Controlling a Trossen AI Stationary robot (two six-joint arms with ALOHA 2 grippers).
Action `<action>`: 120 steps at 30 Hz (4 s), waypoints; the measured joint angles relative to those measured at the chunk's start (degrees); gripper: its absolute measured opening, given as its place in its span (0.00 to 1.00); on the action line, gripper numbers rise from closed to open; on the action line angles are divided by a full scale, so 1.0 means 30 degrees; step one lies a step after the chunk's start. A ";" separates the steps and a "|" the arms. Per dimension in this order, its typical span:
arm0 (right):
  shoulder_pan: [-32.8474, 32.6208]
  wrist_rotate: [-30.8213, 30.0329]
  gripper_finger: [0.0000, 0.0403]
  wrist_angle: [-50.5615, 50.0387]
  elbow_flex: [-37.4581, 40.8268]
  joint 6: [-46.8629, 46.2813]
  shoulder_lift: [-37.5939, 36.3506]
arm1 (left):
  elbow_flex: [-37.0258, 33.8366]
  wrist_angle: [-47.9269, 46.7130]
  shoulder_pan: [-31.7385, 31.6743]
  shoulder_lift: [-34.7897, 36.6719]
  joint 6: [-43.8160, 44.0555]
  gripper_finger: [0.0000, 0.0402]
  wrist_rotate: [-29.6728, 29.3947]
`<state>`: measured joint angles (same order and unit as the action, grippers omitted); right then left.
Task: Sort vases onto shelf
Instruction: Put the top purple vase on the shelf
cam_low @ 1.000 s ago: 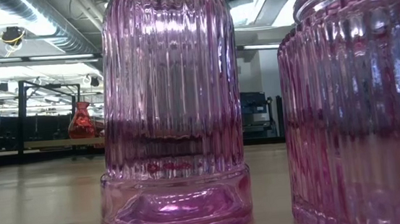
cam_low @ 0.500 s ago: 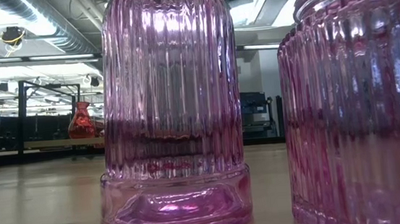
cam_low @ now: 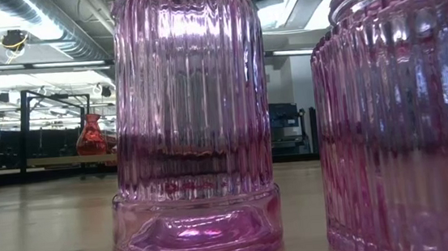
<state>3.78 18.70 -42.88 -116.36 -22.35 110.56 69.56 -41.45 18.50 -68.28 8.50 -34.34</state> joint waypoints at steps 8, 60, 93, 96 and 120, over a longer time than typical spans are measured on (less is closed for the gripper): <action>0.0003 0.0003 0.00 -0.0230 0.0015 -0.0029 0.0000 | 0.0000 0.1081 -0.1327 -0.1019 -0.0544 0.52 0.1647; -0.0106 -0.0665 0.02 -0.0490 0.0036 -0.0393 0.0953 | 0.0508 0.0101 -0.2811 -0.1984 0.1121 0.22 0.2832; 0.1110 -0.4299 0.32 -0.2346 -0.0007 0.1114 -0.4601 | -0.2037 -0.1481 -0.3372 -0.0363 1.1673 0.22 -0.6597; 0.1110 -0.5341 0.31 -0.3472 -0.0007 0.1508 -0.5446 | -0.4321 0.0337 -0.3323 0.0244 1.3582 0.22 -0.7227; 0.1125 -0.6306 0.31 -0.8405 0.0015 0.3118 -0.8568 | -1.0466 1.3465 -0.9482 -0.0343 1.2750 0.22 -1.0507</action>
<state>7.16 -0.22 -68.10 -116.31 -12.99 84.86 38.16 -1.06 -9.95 -69.31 46.75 -65.86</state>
